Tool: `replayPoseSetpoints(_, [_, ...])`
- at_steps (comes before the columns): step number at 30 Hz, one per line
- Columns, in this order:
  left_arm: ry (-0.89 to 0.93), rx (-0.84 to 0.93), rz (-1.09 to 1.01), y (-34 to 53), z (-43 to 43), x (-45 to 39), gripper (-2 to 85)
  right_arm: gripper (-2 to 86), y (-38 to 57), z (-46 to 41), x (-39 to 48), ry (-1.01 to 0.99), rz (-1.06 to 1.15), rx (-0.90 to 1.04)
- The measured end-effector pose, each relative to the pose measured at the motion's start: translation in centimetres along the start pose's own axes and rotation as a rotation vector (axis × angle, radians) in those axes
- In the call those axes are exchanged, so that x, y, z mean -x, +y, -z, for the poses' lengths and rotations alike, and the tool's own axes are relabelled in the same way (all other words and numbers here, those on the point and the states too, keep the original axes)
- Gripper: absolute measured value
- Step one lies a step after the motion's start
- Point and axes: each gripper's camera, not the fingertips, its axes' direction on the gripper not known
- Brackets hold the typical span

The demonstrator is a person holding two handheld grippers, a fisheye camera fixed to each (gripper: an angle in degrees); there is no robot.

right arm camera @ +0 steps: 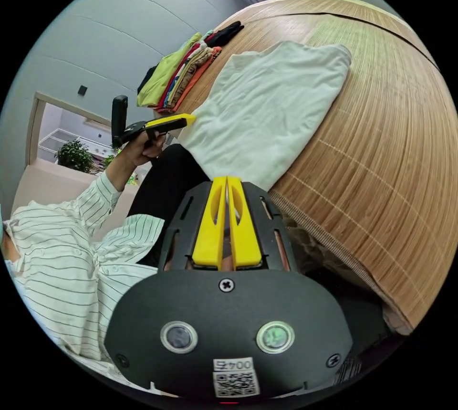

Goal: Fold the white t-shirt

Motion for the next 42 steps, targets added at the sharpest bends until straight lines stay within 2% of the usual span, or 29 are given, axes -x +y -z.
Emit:
replayPoseSetpoints(4, [-0.109, 0.023, 0.008, 2.2, 0.2, 1.7, 0.4, 0.4, 4.0, -1.9, -1.9, 0.052, -0.08, 0.018])
replayPoseSetpoints(8, [-0.071, -0.016, 0.048, 2.7, 2.3, 3.2, 0.5, 6.1, 7.4, 0.5, -1.7, 0.181, -0.104, -0.068])
replayPoseSetpoints(11, [0.004, -0.07, 0.185, 5.4, 4.6, 6.7, 0.6, 9.7, 9.6, 0.4, -1.4, 0.26, -0.123, -0.082])
replayPoseSetpoints(13, [0.057, -0.101, 0.397, 9.8, 5.5, 10.8, 0.8, 11.2, 10.3, -0.7, -2.2, 0.252, -0.157, -0.054])
replayPoseSetpoints(15, [0.115, -0.141, 0.523, 13.7, 6.1, 13.2, 1.3, 12.1, 10.9, -1.6, -3.7, 0.178, -0.223, -0.051])
replayPoseSetpoints(20, [0.307, -0.187, 0.674, 21.3, 5.0, 16.3, 5.5, 12.6, 14.1, -1.1, -12.0, -0.338, -0.523, -0.248])
replayPoseSetpoints(23, [0.371, -0.186, 0.694, 22.8, 3.2, 16.7, 8.4, 12.6, 15.1, -1.6, -14.8, -0.441, -0.587, -0.261])
replayPoseSetpoints(31, [0.423, -0.204, 0.626, 23.3, 0.3, 14.7, 11.5, 11.6, 16.5, -1.9, -18.4, -0.484, -0.614, -0.258])
replayPoseSetpoints(33, [0.403, -0.193, 0.612, 22.3, -0.8, 14.6, 10.7, 10.6, 16.5, -2.2, -19.1, -0.51, -0.611, -0.255])
replayPoseSetpoints(35, [0.375, -0.173, 0.631, 22.1, -1.7, 14.8, 7.9, 5.9, 16.4, -2.3, -19.6, -0.516, -0.597, -0.242])
replayPoseSetpoints(37, [0.349, -0.159, 0.631, 22.6, -2.2, 15.0, 6.1, 5.1, 16.6, -2.0, -19.8, -0.456, -0.585, -0.228])
replayPoseSetpoints(42, [0.4, -0.173, 0.668, 24.0, -2.8, 14.7, 6.2, 8.2, 17.1, -1.0, -20.5, -0.42, -0.554, -0.206])
